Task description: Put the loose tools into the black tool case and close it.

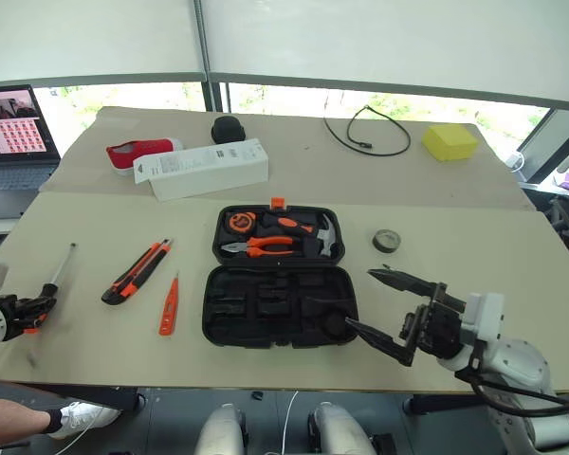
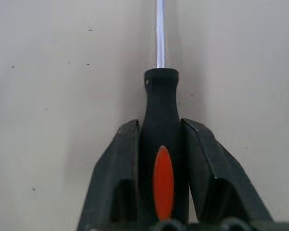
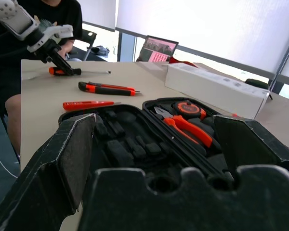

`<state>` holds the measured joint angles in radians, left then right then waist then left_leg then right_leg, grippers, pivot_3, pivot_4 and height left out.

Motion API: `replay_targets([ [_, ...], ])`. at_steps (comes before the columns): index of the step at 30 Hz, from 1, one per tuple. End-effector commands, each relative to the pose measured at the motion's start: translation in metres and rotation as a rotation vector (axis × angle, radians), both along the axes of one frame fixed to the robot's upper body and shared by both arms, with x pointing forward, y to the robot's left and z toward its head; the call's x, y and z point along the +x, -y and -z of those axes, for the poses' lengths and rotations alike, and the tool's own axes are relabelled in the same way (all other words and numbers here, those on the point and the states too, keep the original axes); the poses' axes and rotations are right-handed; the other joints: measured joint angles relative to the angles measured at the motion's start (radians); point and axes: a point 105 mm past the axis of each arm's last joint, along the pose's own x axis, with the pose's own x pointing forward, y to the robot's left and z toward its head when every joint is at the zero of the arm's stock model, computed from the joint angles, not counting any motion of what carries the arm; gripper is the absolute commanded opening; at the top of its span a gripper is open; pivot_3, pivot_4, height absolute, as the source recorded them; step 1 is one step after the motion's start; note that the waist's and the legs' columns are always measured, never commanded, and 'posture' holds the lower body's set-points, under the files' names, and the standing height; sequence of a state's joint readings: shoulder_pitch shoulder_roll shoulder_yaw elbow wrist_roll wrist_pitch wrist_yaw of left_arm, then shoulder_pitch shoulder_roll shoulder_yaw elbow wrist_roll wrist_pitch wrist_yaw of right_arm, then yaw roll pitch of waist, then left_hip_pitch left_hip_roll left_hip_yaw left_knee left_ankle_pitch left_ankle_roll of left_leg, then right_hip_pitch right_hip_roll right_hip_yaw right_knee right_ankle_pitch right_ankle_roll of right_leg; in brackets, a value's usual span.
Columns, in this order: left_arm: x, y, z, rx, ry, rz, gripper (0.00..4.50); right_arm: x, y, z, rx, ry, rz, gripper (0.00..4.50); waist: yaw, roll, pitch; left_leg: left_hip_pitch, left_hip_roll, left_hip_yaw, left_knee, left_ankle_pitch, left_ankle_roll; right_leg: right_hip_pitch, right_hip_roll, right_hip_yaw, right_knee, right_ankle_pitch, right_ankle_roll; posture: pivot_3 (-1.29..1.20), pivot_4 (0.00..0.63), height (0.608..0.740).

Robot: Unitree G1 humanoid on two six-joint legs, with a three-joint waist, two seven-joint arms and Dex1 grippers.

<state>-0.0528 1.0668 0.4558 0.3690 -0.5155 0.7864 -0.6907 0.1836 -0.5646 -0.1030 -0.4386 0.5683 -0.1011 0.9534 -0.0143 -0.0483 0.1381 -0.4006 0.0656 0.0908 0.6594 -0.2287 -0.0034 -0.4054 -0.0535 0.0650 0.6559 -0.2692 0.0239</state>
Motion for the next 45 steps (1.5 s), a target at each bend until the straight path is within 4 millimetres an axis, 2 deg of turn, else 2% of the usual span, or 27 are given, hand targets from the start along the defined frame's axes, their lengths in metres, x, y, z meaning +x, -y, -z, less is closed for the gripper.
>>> replay_targets([
  [1,0.013,0.004,-0.039,0.072,0.223,0.128,0.84,0.001,0.008,-0.010,-0.006,0.050,0.027,4.50,0.001,0.000,0.000,0.000,0.000,0.000,0.000,0.000,0.000,0.000,0.000,0.000,0.000,0.000,0.000,0.00,0.150,0.740],
  [2,0.018,0.013,-0.053,0.078,0.302,0.198,0.84,0.002,0.010,-0.010,-0.010,0.051,0.037,4.50,0.003,-0.001,0.000,0.000,0.000,0.000,0.000,0.000,0.000,0.000,0.000,0.000,0.000,0.000,0.000,0.00,0.150,0.740],
  [3,0.024,0.035,-0.071,0.104,0.387,0.345,0.84,0.004,0.013,-0.012,-0.012,0.055,0.056,4.50,0.006,-0.002,0.000,-0.001,0.000,0.000,0.000,0.000,0.000,0.000,0.000,0.000,0.000,0.000,0.000,0.00,0.150,0.740],
  [4,0.031,0.066,-0.087,0.125,0.441,0.524,0.84,0.007,0.020,-0.014,-0.022,0.057,0.081,4.50,0.010,-0.005,0.000,-0.001,0.000,0.000,0.001,0.000,0.000,0.000,0.000,-0.001,0.000,0.000,0.000,0.00,0.150,0.740],
  [6,0.035,0.102,-0.099,0.147,0.473,0.729,0.84,0.010,0.028,-0.016,-0.038,0.055,0.111,4.50,0.027,-0.006,0.002,-0.004,0.000,-0.001,0.001,0.000,-0.001,-0.001,-0.002,-0.002,0.000,0.000,0.000,0.00,0.150,0.740],
  [9,0.037,0.151,-0.097,0.180,0.430,0.998,0.84,0.014,0.043,-0.016,-0.083,0.027,0.151,4.50,0.029,-0.008,0.000,-0.003,-0.001,0.000,0.002,0.001,-0.001,0.001,-0.004,-0.002,-0.002,0.000,0.000,0.00,0.150,0.740],
  [11,0.036,0.187,-0.093,0.199,0.403,1.205,0.84,0.017,0.054,-0.015,-0.106,0.003,0.188,4.50,0.029,-0.004,0.002,-0.004,-0.004,0.000,0.002,0.001,0.000,0.001,-0.004,-0.002,-0.003,0.001,0.001,0.00,0.150,0.740],
  [14,0.042,0.239,-0.076,0.213,0.315,1.420,0.84,0.012,0.061,-0.008,-0.161,-0.047,0.191,4.50,0.027,-0.002,0.003,-0.005,-0.004,-0.001,0.002,0.001,0.001,0.001,-0.002,0.000,-0.002,0.001,0.003,0.00,0.150,0.740],
  [15,0.044,0.247,-0.070,0.233,0.280,1.457,0.84,0.010,0.062,-0.007,-0.169,-0.060,0.189,4.50,0.027,-0.002,0.003,-0.005,-0.004,-0.001,0.002,0.001,0.001,0.001,-0.001,0.000,-0.002,0.000,0.003,0.00,0.150,0.740],
  [19,0.064,0.262,-0.048,0.477,0.175,1.544,0.84,0.006,0.059,-0.005,-0.166,-0.096,0.183,4.50,0.011,-0.001,0.003,-0.005,-0.003,-0.004,0.002,0.001,0.001,0.001,0.004,0.005,-0.002,0.000,0.004,0.00,0.150,0.740],
  [23,0.073,0.295,-0.043,0.456,0.167,1.590,0.84,0.001,0.050,-0.003,-0.144,-0.110,0.180,4.50,0.013,0.000,0.004,-0.006,-0.001,-0.006,0.003,0.001,0.001,0.001,0.008,0.006,-0.002,0.000,0.004,0.00,0.150,0.740],
  [28,0.081,0.304,-0.031,0.508,0.136,1.575,0.84,-0.001,0.047,-0.004,-0.118,-0.107,0.192,4.50,0.010,0.000,0.004,-0.007,0.000,-0.006,0.004,0.001,0.001,0.001,0.008,0.006,-0.002,0.000,0.004,0.00,0.150,0.740],
  [31,0.084,0.299,-0.025,0.550,0.090,1.565,0.84,-0.002,0.045,-0.002,-0.110,-0.109,0.196,4.50,0.012,0.001,0.005,-0.007,0.000,-0.006,0.005,0.001,0.001,0.001,0.008,0.006,-0.002,0.000,0.004,0.00,0.150,0.740],
  [38,0.091,0.302,-0.021,0.603,0.098,1.540,0.84,-0.004,0.041,0.002,-0.094,-0.120,0.189,4.50,0.018,0.001,0.005,-0.007,0.000,-0.006,0.007,0.001,0.001,0.001,0.008,0.006,0.000,0.000,0.004,0.00,0.150,0.740],
  [42,0.094,0.306,-0.024,0.577,0.153,1.506,0.84,-0.006,0.038,0.004,-0.089,-0.133,0.176,4.50,0.027,0.002,0.005,-0.007,0.000,-0.006,0.010,0.001,0.001,0.002,0.008,0.006,0.001,0.000,0.004,0.00,0.150,0.740],
  [43,0.093,0.306,-0.025,0.573,0.169,1.512,1.85,-0.007,0.038,0.005,-0.086,-0.136,0.174,4.50,0.028,0.002,0.005,-0.007,0.000,-0.006,0.010,0.001,0.001,0.002,0.008,0.006,0.001,0.000,0.004,0.00,0.150,0.740],
  [45,0.092,0.309,-0.029,0.551,0.215,1.529,2.45,-0.008,0.037,0.005,-0.083,-0.140,0.171,4.50,0.029,0.002,0.005,-0.008,0.000,-0.006,0.011,0.001,0.001,0.002,0.008,0.006,0.001,0.000,0.004,0.00,0.150,0.740],
])
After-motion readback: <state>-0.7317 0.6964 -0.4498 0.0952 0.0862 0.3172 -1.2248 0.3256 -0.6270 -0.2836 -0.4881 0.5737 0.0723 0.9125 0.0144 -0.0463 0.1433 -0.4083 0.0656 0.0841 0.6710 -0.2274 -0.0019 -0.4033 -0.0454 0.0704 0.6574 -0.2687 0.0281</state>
